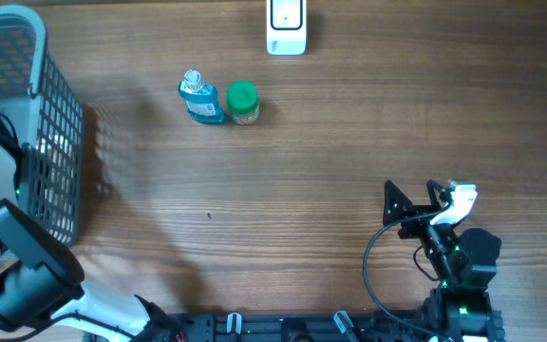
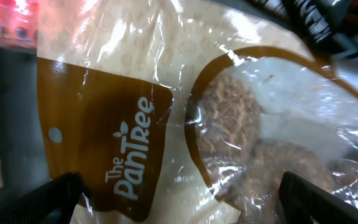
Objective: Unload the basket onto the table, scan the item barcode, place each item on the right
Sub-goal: 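Grasp the brown-and-white PanTree bread bag in the basket with the left gripper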
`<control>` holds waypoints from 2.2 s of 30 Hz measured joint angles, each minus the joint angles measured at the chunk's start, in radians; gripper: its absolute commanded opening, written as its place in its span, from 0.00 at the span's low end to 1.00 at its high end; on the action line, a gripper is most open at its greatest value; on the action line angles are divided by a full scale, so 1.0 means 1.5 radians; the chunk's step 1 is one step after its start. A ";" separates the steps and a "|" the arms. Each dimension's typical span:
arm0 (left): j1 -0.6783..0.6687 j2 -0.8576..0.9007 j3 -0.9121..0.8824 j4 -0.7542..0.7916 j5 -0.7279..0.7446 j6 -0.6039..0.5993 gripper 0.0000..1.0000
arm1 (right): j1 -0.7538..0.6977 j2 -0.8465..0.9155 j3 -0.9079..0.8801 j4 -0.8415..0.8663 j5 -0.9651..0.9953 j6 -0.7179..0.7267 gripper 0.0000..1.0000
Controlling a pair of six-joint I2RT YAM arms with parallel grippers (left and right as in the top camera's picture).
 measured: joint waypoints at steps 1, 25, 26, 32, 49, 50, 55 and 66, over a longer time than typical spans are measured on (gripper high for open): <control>0.000 0.000 -0.006 0.004 0.000 -0.001 1.00 | 0.000 0.000 0.000 0.000 0.001 0.000 1.00; 0.000 -0.019 -0.016 0.055 0.026 -0.002 0.04 | 0.000 0.000 0.000 0.000 0.003 0.000 1.00; 0.000 -0.017 -0.010 0.053 0.037 -0.001 0.04 | 0.000 0.000 0.000 0.000 0.003 0.000 1.00; 0.000 -0.007 0.098 0.002 0.104 0.009 0.04 | 0.000 0.000 0.000 -0.001 0.003 0.000 1.00; -0.001 -0.004 0.220 -0.136 0.087 0.115 1.00 | 0.000 0.001 0.000 0.000 0.003 0.000 1.00; -0.001 -0.004 0.219 -0.108 0.086 0.104 1.00 | 0.000 0.001 0.000 0.000 0.003 0.000 1.00; -0.010 0.021 0.219 -0.064 0.089 0.065 1.00 | 0.000 0.001 0.000 -0.001 0.003 0.000 1.00; -0.053 0.160 0.219 0.082 0.105 0.018 1.00 | 0.000 0.009 0.000 -0.005 0.003 0.000 1.00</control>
